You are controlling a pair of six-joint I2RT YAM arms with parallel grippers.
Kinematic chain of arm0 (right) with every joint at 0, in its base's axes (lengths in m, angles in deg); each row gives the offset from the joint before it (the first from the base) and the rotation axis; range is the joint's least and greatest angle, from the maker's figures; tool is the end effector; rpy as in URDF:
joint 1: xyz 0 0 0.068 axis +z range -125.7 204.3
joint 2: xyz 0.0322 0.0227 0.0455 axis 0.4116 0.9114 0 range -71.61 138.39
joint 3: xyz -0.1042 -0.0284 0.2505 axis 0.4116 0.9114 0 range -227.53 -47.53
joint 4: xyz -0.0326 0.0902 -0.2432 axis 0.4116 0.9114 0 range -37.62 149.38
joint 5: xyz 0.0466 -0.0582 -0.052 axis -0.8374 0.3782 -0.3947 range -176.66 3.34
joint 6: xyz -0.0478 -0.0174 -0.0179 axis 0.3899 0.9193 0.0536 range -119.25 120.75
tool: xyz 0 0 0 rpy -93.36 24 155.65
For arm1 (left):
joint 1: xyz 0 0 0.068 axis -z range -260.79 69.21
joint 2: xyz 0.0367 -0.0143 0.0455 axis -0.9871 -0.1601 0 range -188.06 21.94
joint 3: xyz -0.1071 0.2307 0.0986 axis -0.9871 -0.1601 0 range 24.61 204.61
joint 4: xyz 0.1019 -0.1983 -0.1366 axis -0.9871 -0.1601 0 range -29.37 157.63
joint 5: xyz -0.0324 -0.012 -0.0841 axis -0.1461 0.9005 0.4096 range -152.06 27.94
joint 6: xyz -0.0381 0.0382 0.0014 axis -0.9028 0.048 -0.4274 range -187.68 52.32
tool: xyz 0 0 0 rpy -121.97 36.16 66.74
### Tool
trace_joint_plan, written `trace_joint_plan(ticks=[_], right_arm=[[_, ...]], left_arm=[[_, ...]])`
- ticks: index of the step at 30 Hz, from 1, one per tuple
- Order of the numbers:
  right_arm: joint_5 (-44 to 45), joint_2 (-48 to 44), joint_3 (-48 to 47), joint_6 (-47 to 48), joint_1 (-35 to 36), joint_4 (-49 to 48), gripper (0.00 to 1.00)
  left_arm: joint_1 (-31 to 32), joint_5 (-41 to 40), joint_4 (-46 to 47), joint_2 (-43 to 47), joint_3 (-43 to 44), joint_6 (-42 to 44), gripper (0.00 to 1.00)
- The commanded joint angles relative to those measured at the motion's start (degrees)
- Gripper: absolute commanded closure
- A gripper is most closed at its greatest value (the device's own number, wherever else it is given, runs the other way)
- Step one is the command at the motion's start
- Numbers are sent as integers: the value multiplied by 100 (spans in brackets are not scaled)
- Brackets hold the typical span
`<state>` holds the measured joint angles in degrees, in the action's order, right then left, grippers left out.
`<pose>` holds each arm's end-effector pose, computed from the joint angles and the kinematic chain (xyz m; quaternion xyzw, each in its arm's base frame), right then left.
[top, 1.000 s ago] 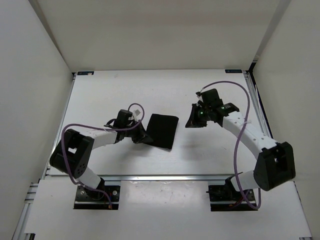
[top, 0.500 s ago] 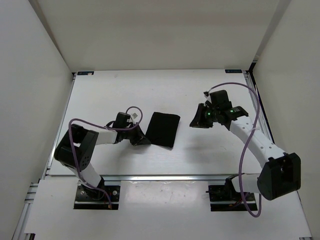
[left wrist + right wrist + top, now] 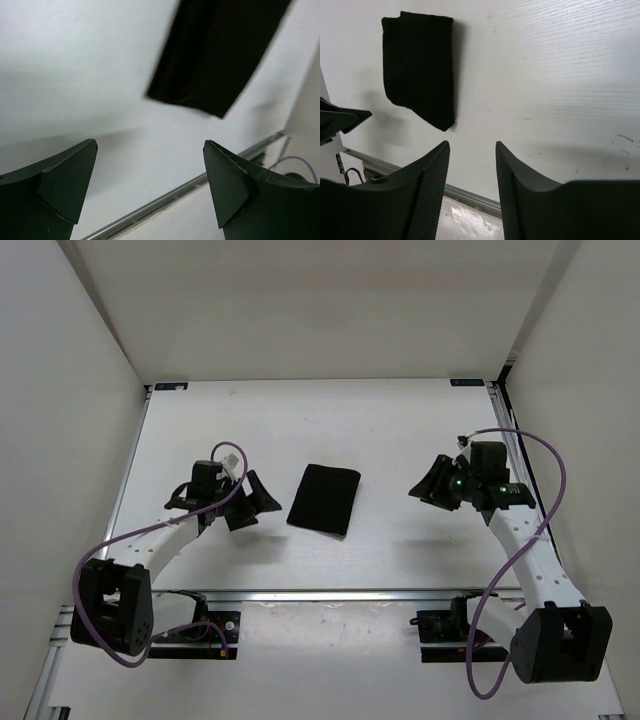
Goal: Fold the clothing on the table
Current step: Fold the skirt
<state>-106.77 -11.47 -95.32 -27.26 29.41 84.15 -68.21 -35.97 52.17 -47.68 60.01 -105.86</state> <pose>0.2159 0.0317 0.2739 0.1134 0.9022 0.2635 0.3221 0.2239 -0.0660 0.1920 -0.1267 0.9090 -0.3353 0.2125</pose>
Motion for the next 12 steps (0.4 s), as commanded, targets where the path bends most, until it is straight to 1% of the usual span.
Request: trace_joint_plan(ticks=[1, 5, 9, 12], right_arm=[[-115, 138, 24, 155, -53, 39, 52], [-370, 515, 86, 243, -255, 5, 53], [-396, 814, 77, 322, -141, -144, 53], [-554, 1139, -11, 384, -45, -162, 52]], left_arm=[[-167, -480, -790, 300, -182, 511, 1], [-291, -534, -1011, 371, -200, 741, 1], [-396, -368, -985, 398, -314, 706, 1], [-318, -560, -1151, 353, -209, 855, 2]])
